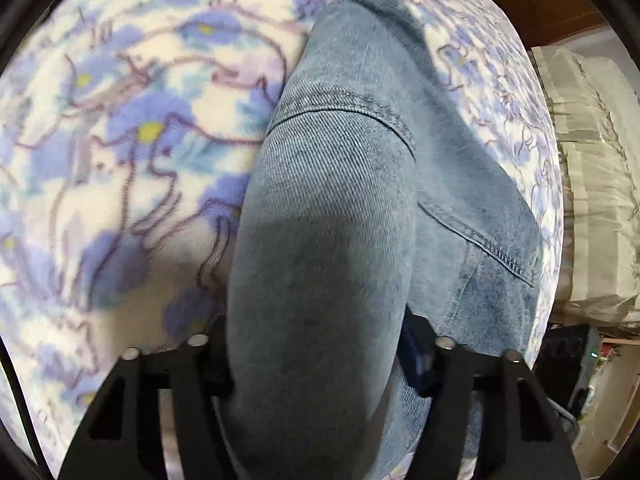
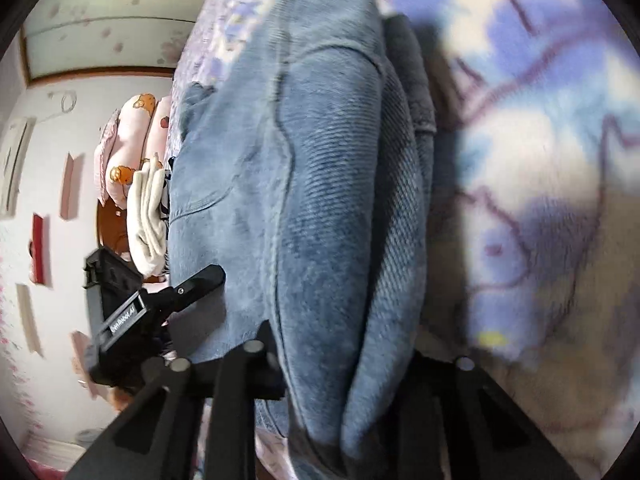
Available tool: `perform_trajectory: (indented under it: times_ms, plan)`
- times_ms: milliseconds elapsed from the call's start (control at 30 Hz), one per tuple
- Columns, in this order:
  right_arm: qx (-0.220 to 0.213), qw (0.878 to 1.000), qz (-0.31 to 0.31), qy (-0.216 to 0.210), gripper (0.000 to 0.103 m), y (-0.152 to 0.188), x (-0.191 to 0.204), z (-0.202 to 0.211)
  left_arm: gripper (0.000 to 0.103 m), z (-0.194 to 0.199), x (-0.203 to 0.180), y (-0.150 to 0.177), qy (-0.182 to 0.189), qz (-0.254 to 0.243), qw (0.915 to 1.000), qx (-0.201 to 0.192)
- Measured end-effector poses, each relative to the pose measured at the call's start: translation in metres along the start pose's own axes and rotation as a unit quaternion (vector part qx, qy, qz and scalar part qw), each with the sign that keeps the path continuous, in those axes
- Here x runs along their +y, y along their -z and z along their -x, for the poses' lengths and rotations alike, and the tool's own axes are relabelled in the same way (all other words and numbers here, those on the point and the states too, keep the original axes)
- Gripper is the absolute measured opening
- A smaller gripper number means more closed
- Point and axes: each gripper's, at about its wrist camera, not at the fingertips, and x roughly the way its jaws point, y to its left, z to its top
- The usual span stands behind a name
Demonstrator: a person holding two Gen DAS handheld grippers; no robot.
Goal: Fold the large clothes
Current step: 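Lift the folded jacket with both tools and carry it toward the clothes stack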
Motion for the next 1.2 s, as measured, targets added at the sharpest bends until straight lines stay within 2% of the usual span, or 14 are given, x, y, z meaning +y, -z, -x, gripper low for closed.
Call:
perform_trajectory:
  times_ms: [100,233,533,733,867,933,1133,1200]
  plan:
    - [-0.021,0.999,0.039,0.031,0.018,0.016,0.03,0.007,0.051,0.015,-0.012,0.009,-0.018,0.0,0.9998,-0.003]
    - [-0.012,0.994,0.074,0.076,0.018,0.041,0.053,0.011,0.051,0.03,-0.018,0.029,-0.047,0.02,0.9985,0.018]
    - [0.023,0.988,0.112,0.101,0.017,0.124,0.072,0.023,0.049,0.054,-0.02,0.1,-0.077,0.009,0.995,0.063]
    - [0.031,0.979,0.161,0.121,0.017,0.171,0.104,0.032,0.046,0.102,-0.012,0.138,-0.105,-0.012,0.9922,0.067]
    - [0.023,0.975,0.187,0.12,0.017,0.194,0.13,0.047,0.046,0.153,-0.003,0.149,-0.116,-0.016,0.992,0.046]
    - [0.017,0.972,0.204,0.113,0.017,0.198,0.14,0.057,0.046,0.177,0.001,0.143,-0.121,-0.021,0.992,0.027]
    - [0.0,0.956,0.281,0.079,0.017,0.189,0.208,0.048,0.046,0.26,0.028,0.106,-0.139,-0.023,0.9888,-0.05]
    - [-0.013,0.947,0.313,0.068,0.017,0.185,0.24,0.037,0.046,0.286,0.041,0.09,-0.141,-0.021,0.9868,-0.076]
